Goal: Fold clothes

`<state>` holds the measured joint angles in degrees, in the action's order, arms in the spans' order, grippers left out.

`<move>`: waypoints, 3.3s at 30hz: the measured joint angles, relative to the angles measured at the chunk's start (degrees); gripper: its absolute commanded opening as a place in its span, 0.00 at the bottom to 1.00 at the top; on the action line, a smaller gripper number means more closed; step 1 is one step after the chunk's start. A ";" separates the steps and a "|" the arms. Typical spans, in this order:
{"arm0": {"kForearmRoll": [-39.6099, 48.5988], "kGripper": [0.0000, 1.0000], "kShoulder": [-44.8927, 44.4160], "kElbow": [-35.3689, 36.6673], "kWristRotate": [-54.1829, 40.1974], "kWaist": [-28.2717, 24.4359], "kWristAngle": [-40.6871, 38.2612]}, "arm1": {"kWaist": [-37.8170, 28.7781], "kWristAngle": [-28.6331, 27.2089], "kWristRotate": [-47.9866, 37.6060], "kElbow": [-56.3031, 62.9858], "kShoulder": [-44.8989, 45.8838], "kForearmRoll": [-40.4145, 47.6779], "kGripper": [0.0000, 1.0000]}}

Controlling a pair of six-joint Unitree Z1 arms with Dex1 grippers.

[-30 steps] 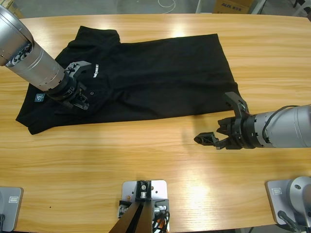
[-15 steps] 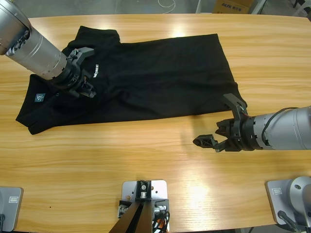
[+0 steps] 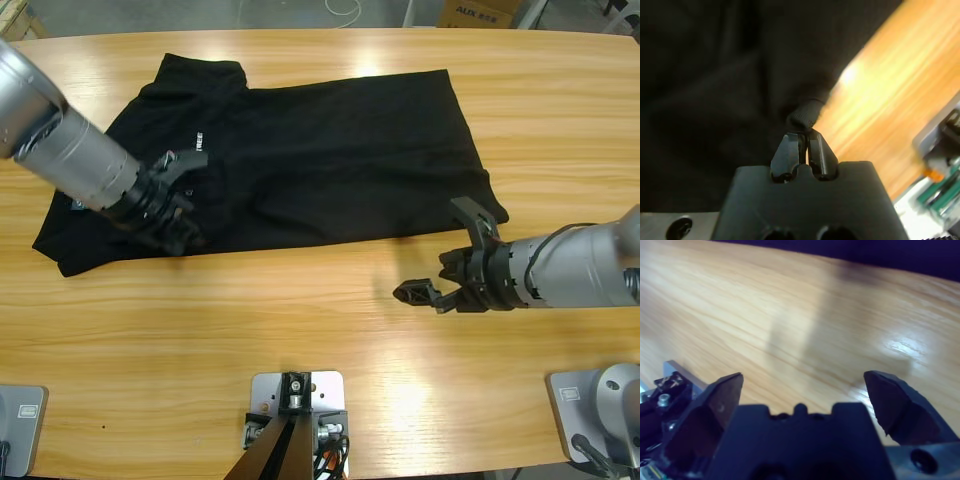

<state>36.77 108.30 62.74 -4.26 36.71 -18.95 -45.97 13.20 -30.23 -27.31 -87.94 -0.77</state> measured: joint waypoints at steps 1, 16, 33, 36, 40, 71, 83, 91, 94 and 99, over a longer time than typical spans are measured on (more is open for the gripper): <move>0.27 0.63 0.00 -0.37 -0.46 0.01 -0.05 | -0.04 0.00 0.00 0.10 -0.14 0.09 0.99; -6.54 0.80 -3.45 2.04 9.23 -4.75 -2.38 | -1.34 0.00 0.00 0.19 -0.22 0.15 1.00; -1.71 0.00 -12.47 -6.08 21.29 -4.44 2.66 | -2.86 0.89 9.16 -24.31 -1.01 -12.41 0.00; -1.55 0.00 -13.79 -8.46 23.37 -4.09 4.26 | -2.87 3.86 9.86 -33.98 -7.96 -12.71 0.00; -1.45 0.00 -14.56 -9.47 25.92 -4.07 6.26 | -2.69 6.75 9.95 -44.75 -16.96 -13.03 0.00; -3.11 0.00 -3.34 -6.44 31.30 -3.92 8.97 | -1.92 7.42 9.96 -59.75 -39.08 -23.70 0.00; -2.44 0.00 -5.03 -8.58 31.31 -6.17 10.06 | 2.40 2.05 9.96 -60.80 -39.10 -28.43 0.00; -2.38 0.00 -7.73 -11.06 32.28 -8.29 10.30 | 3.55 1.99 9.96 -60.87 -39.44 -28.95 0.00; -2.38 0.00 -8.35 -11.92 32.45 -8.32 10.30 | 4.30 0.62 10.46 -60.93 -38.94 -29.56 0.00; -2.43 0.00 -10.25 -12.19 32.45 -8.35 10.31 | 3.82 -1.35 11.18 -61.00 -32.20 -32.26 0.00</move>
<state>34.34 98.05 50.55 28.19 28.36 -8.63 -42.15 11.85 -19.05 -88.30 -120.14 -33.03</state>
